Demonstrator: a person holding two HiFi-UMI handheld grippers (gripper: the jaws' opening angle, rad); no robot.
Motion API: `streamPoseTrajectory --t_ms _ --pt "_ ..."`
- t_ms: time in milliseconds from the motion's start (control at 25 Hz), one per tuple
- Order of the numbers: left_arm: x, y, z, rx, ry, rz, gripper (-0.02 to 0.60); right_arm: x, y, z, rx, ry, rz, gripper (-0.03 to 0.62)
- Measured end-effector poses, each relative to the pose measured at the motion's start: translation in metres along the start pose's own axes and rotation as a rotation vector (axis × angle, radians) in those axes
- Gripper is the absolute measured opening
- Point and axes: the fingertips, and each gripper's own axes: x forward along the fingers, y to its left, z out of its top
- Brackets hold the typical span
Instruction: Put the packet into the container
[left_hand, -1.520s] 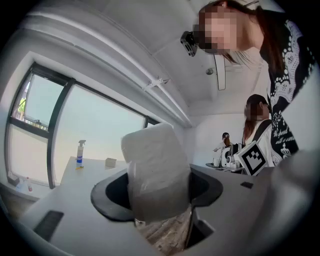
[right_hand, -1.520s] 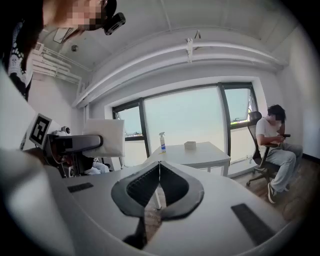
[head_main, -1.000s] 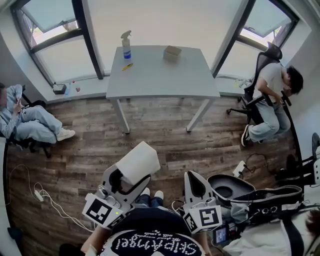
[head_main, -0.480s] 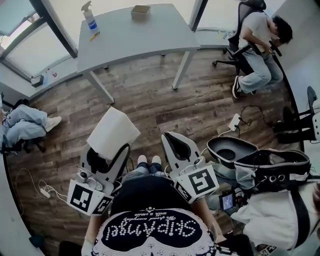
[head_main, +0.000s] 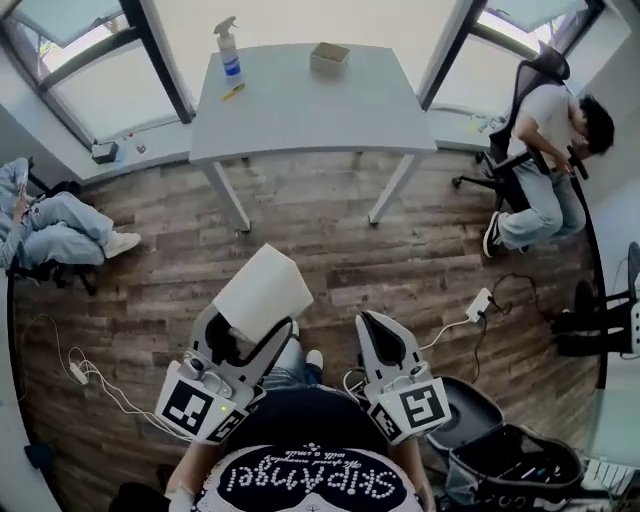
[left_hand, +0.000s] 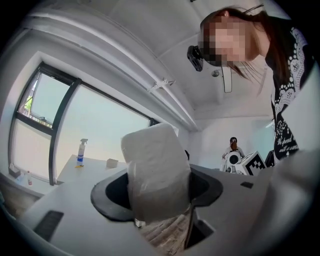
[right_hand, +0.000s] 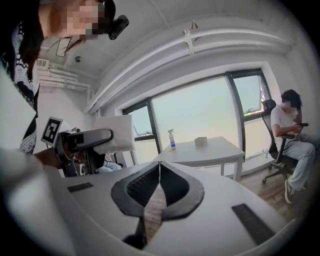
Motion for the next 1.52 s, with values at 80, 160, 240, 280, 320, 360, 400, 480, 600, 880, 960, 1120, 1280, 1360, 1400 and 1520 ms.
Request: streamPoseTrajectory --t_ms 80,160,240,280,320,360,400,480,600,880,960,1120,1280,1360,1400,1520 --pt "0.004 0.009 -0.001 -0.002 0.011 0.004 0.281 0.004 -0.007 0.001 -0.001 0.000 -0.036 0.017" --pt "0.007 0.022 0.000 -0.015 0.023 0.010 0.281 0.013 -0.012 0.008 0.003 -0.011 -0.071 0.017" --pt "0.012 0.035 0.003 -0.025 0.037 0.008 0.282 0.022 -0.016 0.020 0.014 -0.030 -0.099 0.017" --pt "0.016 0.041 0.004 -0.026 0.044 0.002 0.282 0.027 -0.018 0.026 0.011 -0.039 -0.111 0.017" --pt "0.020 0.045 0.005 -0.027 0.053 -0.006 0.281 0.031 -0.020 0.032 0.001 -0.045 -0.121 0.017" --pt "0.025 0.049 0.006 -0.030 0.061 -0.014 0.281 0.035 -0.023 0.036 -0.008 -0.049 -0.130 0.017" --pt "0.030 0.052 0.007 -0.033 0.068 -0.023 0.281 0.038 -0.026 0.038 -0.011 -0.051 -0.138 0.017" --pt "0.037 0.056 0.008 -0.037 0.069 -0.045 0.282 0.044 -0.030 0.037 -0.006 -0.048 -0.153 0.017" --pt "0.042 0.063 0.011 -0.037 0.060 -0.067 0.281 0.054 -0.030 0.034 -0.002 -0.024 -0.172 0.017" --pt "0.045 0.088 0.015 -0.047 0.065 -0.048 0.281 0.081 -0.021 0.029 0.012 0.003 -0.167 0.017" --pt "0.043 0.095 0.015 -0.046 0.067 -0.041 0.281 0.087 -0.017 0.030 0.009 0.002 -0.160 0.017" --pt "0.041 0.105 0.014 -0.052 0.071 -0.027 0.281 0.092 -0.015 0.030 0.008 0.004 -0.159 0.017" --pt "0.045 0.108 0.014 -0.055 0.073 -0.028 0.281 0.095 -0.019 0.028 0.012 0.014 -0.169 0.017" --pt "0.048 0.110 0.014 -0.057 0.077 -0.034 0.281 0.099 -0.020 0.029 0.011 0.013 -0.173 0.017" --pt "0.050 0.110 0.013 -0.057 0.080 -0.036 0.281 0.101 -0.021 0.029 0.005 0.013 -0.171 0.017" --pt "0.058 0.111 0.013 -0.059 0.086 -0.041 0.281 0.107 -0.023 0.030 -0.007 0.022 -0.164 0.017"
